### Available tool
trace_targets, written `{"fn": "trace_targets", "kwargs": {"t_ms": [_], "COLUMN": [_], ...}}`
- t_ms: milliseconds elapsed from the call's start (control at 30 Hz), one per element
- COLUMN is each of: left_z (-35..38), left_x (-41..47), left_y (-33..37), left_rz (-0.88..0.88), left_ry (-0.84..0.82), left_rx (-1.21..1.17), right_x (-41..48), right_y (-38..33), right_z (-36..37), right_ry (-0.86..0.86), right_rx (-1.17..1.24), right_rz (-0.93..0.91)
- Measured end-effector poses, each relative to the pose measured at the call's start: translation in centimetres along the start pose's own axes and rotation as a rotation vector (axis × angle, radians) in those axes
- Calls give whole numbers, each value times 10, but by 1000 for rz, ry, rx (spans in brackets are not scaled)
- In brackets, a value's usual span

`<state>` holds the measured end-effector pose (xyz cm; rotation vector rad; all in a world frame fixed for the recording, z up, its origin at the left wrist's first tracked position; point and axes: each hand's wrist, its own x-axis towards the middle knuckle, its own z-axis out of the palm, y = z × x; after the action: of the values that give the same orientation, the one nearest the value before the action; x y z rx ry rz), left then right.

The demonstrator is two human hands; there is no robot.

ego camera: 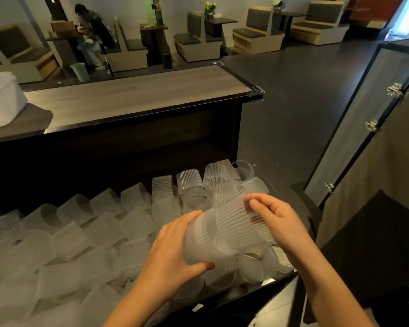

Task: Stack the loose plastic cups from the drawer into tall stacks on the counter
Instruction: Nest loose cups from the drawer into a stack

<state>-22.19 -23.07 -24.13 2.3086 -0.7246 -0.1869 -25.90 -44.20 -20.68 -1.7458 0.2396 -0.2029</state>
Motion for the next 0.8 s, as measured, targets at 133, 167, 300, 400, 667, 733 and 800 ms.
{"fn": "trace_targets", "kwargs": {"t_ms": [133,167,300,400,667,733,800], "left_z": [0,0,-3,-1,-1,-3,-6], "left_x": [-1,0,1,2,6,6,5], "left_y": [-3,-3,1,2,0,0,0], "left_rz": [-17,-23,-17,5,-2,-19,-26], "left_ry": [4,8,-8,-20,-3,11,31], "left_rx": [8,14,48,24,-15,-40,-48], "right_x": [0,-2,-2,3,8,17,35], "right_y": [0,0,-1,7,16,18,27], "right_z": [4,5,11,15,23,12,-5], "right_ry": [-20,-23,-47,-58,-118,-23,149], "right_rx": [-56,-84,-204,-307,-259,-200,-248], "right_rz": [-33,-54,-113,-129,-108,-74,-70]}}
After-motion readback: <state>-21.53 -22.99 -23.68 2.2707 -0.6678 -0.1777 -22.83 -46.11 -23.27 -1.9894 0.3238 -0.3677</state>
